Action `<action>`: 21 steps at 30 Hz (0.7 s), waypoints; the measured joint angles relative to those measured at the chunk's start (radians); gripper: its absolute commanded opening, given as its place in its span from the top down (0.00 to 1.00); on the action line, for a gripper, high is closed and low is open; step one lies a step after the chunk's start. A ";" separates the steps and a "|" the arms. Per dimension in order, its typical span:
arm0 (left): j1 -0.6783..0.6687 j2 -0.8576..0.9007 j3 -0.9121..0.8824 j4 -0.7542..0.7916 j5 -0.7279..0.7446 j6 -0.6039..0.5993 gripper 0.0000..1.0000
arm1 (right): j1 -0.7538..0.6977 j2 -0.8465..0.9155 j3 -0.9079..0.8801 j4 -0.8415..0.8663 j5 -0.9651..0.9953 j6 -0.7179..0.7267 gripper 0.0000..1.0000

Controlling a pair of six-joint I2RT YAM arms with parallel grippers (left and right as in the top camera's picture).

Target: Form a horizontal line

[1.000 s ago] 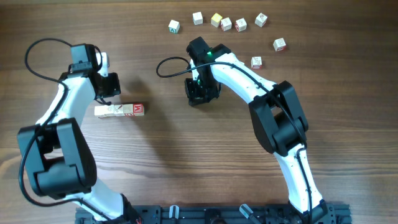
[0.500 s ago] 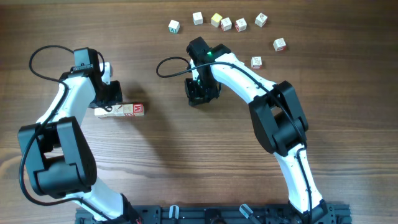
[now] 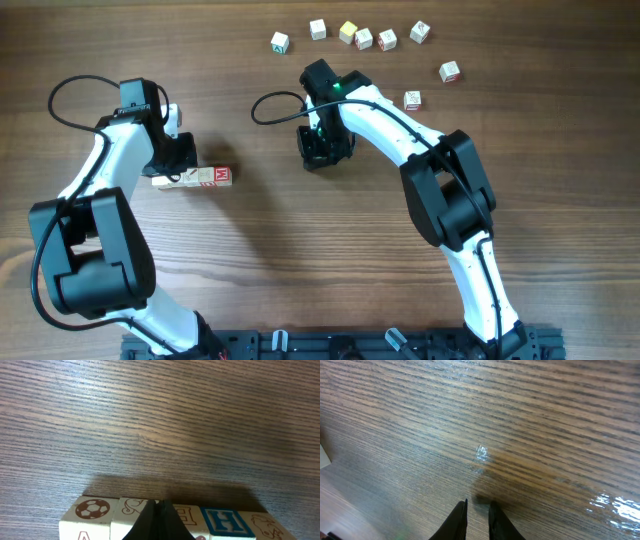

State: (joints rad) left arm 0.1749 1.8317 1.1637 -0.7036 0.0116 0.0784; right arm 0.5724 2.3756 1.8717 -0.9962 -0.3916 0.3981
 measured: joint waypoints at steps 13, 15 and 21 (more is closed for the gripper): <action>0.000 0.000 0.000 -0.008 0.000 0.000 0.96 | 0.000 0.000 0.000 0.000 0.000 0.000 0.83; 0.000 0.000 0.000 0.013 0.000 0.000 0.95 | 0.000 0.000 0.000 0.000 0.000 0.000 0.83; 0.000 0.000 0.000 0.106 0.000 -0.025 0.96 | 0.000 0.000 0.000 0.000 0.000 0.000 0.88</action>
State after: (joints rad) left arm 0.1749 1.8320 1.1637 -0.5980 0.0113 0.0536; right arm 0.5724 2.3756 1.8717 -0.9958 -0.3916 0.3981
